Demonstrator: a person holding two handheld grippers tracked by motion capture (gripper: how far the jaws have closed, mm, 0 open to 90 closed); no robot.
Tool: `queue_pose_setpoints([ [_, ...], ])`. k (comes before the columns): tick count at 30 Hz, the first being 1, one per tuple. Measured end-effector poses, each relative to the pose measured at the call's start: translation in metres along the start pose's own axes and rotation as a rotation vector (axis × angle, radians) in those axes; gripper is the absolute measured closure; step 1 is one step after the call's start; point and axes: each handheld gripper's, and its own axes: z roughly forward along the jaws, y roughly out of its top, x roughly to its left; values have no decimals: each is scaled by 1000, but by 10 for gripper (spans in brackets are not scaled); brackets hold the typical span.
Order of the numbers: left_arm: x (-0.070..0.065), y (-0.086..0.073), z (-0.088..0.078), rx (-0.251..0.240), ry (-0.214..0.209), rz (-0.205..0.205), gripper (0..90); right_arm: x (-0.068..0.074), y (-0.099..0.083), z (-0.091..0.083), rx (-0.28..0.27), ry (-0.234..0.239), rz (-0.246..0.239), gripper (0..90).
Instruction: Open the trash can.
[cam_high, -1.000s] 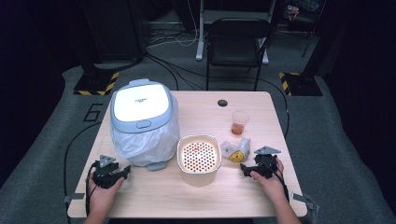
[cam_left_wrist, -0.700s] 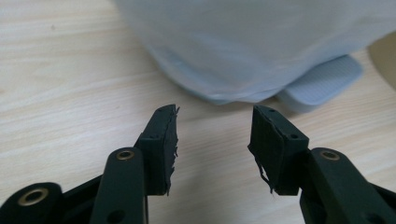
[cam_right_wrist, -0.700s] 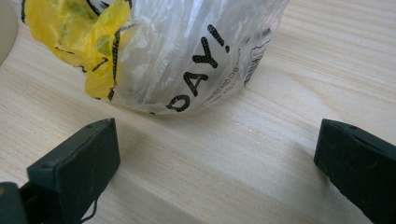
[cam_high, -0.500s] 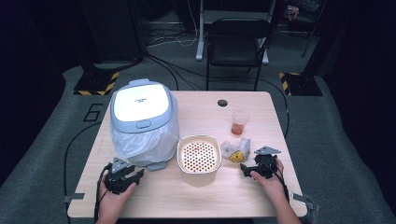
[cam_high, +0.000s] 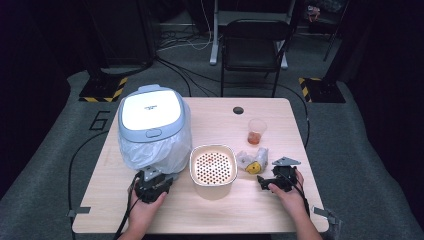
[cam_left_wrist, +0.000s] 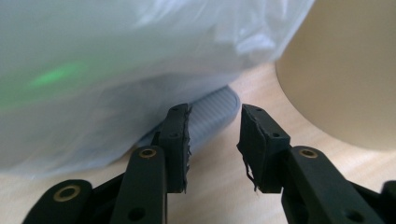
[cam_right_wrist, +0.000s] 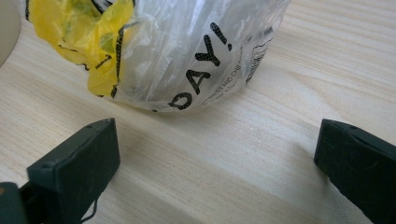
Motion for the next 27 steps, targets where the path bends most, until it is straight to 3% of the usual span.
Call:
queue_pose_setpoints([
  [2,0,2,1,2,13,19,627,1,0,0,1,-1,6,0],
  [3,-2,3,3,-5,5,0,624,1,0,0,-1,-2,7,0],
  [5,-2,4,6,-10,16,12,643,0,-1,-1,7,7,-6,0],
  [6,-4,4,7,-12,13,-9,643,0,-1,-1,8,8,-5,0],
  [7,1,6,8,-11,25,26,670,0,-1,-1,8,8,-4,0],
  [8,2,6,9,-17,13,12,681,0,-1,-1,7,7,-3,0],
  [9,4,6,9,-12,38,12,690,0,-1,-1,8,9,-4,0],
  [12,6,5,11,-25,41,20,720,0,-1,-1,7,8,-3,0],
  [13,7,6,11,-19,39,64,718,0,-1,-1,6,7,-3,0],
  [15,6,7,11,-12,41,82,719,0,-1,-1,5,7,-3,0],
  [19,-5,10,9,38,61,255,756,0,-1,-1,6,7,-4,0],
  [20,-6,11,9,41,71,281,771,0,-1,-1,7,7,-3,0],
  [23,-5,9,9,44,106,342,861,0,-1,-1,7,7,-3,0],
  [27,-4,11,9,71,105,396,897,0,-1,-1,7,7,-3,0],
])
